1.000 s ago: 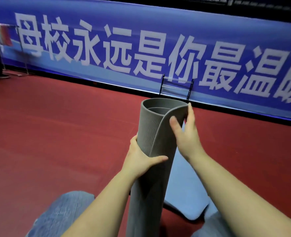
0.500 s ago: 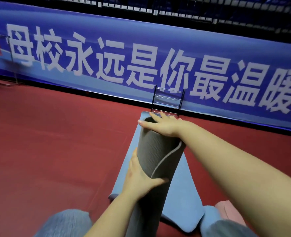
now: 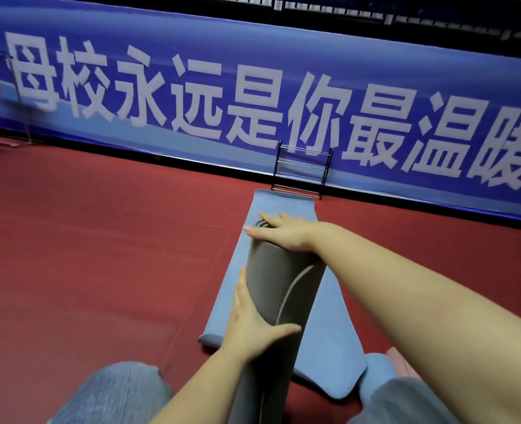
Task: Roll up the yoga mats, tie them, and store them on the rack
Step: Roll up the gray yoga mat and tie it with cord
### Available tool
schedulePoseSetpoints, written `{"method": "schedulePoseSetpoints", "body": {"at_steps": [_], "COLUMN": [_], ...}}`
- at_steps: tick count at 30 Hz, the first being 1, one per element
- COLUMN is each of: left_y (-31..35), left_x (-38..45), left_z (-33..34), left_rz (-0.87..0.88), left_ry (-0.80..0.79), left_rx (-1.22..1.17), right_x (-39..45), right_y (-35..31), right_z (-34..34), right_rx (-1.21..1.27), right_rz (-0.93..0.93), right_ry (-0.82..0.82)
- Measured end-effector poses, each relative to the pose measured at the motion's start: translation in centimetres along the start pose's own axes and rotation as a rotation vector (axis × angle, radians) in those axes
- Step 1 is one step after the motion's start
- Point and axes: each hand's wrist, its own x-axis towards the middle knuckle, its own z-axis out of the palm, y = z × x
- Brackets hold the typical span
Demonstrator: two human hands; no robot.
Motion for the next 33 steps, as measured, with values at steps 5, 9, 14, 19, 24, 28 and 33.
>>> {"method": "schedulePoseSetpoints", "body": {"at_steps": [5,9,14,19,24,28,33], "left_y": [-0.9,-1.1,-1.6,-1.7,-2.0,-2.3,-2.4], "left_x": [0.0,0.6,0.4,-0.4,-0.2,-0.1,0.0], "left_z": [0.2,0.2,0.1,0.1,-0.1,-0.3,-0.5], "left_rz": [-0.009,-0.027,-0.052,-0.020,-0.015,0.028,0.011], "left_ry": [0.028,0.052,0.042,0.055,0.059,0.069,0.081], "left_rx": [0.029,0.022,0.031,0.060,0.052,0.106,0.109], "right_x": [0.2,0.3,0.6,-0.1,0.7,-0.4,-3.1], "right_y": [-0.1,-0.3,-0.4,-1.3,-1.3,-1.0,1.5], "right_z": [-5.2,-5.6,1.6,-3.5,-2.6,1.8,0.5], "right_rx": [0.129,-0.060,-0.056,0.073,0.004,0.014,0.795], "right_rz": [-0.061,-0.054,-0.018,-0.059,-0.068,-0.107,-0.165], "right_ry": [0.011,0.302,0.035,-0.084,0.123,0.060,0.400]}}
